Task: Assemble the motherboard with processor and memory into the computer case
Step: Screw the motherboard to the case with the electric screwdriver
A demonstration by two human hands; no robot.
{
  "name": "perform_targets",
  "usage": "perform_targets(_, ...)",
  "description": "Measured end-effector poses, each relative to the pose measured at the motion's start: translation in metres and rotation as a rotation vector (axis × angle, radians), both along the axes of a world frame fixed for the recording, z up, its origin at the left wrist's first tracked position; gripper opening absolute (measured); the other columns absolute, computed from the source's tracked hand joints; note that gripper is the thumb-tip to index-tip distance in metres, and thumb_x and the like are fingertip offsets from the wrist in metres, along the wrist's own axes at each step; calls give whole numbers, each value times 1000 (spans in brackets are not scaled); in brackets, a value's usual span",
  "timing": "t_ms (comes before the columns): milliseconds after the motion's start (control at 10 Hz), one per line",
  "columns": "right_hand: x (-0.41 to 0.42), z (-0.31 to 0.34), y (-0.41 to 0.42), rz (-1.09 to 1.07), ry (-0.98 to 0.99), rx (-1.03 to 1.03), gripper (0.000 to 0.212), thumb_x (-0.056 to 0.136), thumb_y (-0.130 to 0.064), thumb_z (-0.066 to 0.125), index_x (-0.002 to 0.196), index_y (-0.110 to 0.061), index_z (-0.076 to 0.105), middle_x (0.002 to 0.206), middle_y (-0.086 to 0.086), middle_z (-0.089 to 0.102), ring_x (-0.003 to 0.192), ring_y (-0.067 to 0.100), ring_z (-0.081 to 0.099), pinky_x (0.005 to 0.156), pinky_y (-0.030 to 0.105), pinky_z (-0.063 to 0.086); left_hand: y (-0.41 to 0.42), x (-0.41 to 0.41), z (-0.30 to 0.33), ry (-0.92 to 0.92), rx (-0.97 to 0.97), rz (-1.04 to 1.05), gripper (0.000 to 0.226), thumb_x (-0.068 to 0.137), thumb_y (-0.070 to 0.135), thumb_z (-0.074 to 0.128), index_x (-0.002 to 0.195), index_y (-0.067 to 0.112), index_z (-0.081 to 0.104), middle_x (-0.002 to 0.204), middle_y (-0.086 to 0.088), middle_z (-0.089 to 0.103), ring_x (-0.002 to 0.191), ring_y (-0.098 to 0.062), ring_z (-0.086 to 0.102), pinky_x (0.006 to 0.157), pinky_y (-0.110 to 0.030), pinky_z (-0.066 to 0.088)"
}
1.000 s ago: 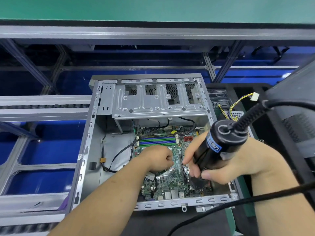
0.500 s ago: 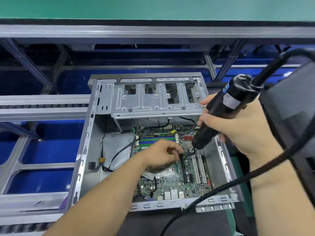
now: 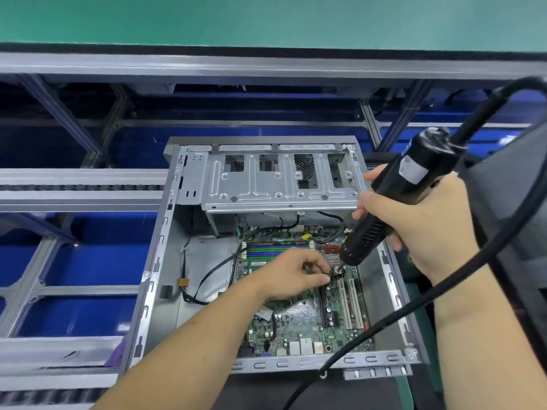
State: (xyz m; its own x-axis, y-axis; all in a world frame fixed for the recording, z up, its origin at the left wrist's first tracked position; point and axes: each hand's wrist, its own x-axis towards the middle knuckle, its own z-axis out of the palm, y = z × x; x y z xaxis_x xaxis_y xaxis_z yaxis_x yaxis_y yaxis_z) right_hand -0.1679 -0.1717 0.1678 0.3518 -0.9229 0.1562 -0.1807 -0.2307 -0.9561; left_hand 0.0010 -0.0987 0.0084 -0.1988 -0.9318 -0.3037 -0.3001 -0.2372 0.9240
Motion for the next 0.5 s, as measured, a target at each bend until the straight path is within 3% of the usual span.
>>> perform_targets(100, 1, 9, 0, -13, -52, -1, 26, 68, -31, 78, 93, -24, 74, 71, 10, 74, 59, 28, 72, 37, 24, 40, 2, -3, 14, -19, -72, 86, 8, 92, 29, 67, 93, 37, 69, 89, 18, 64, 75, 7, 57, 76, -17, 43)
perform_targets(200, 10, 13, -5, -35, -103, 6, 25, 64, -29, 79, 88, -25, 75, 71, 8, 74, 58, 25, 73, 37, 16, 42, 5, -9, 33, 55, -101, 148, 14, 89, 30, 67, 98, 41, 70, 93, 17, 66, 74, 0, 59, 73, -23, 48)
perform_targets(300, 17, 14, -12, -29, -124, 11, 30, 59, -35, 80, 88, -28, 75, 72, 6, 75, 60, 25, 75, 41, 22, 50, 14, -14, 38, -44, -91, 185, 23, 92, 26, 64, 110, 38, 68, 105, 13, 68, 79, -19, 64, 77, -41, 55)
perform_targets(400, 22, -9, -35, -52, -134, -5, 34, 60, -33, 84, 91, -23, 75, 74, 7, 75, 61, 29, 75, 51, 41, 60, 24, -9, 38, -150, -104, 272, 19, 93, 26, 66, 109, 37, 70, 99, 10, 71, 73, -14, 61, 81, -43, 54)
perform_targets(500, 25, -21, -41, -77, -132, -36, 38, 64, -34, 87, 97, -22, 74, 76, 6, 76, 62, 29, 75, 51, 42, 60, 30, -4, 41, -222, -143, 293, 18, 92, 32, 67, 110, 37, 71, 95, 22, 67, 75, -11, 65, 81, -36, 56)
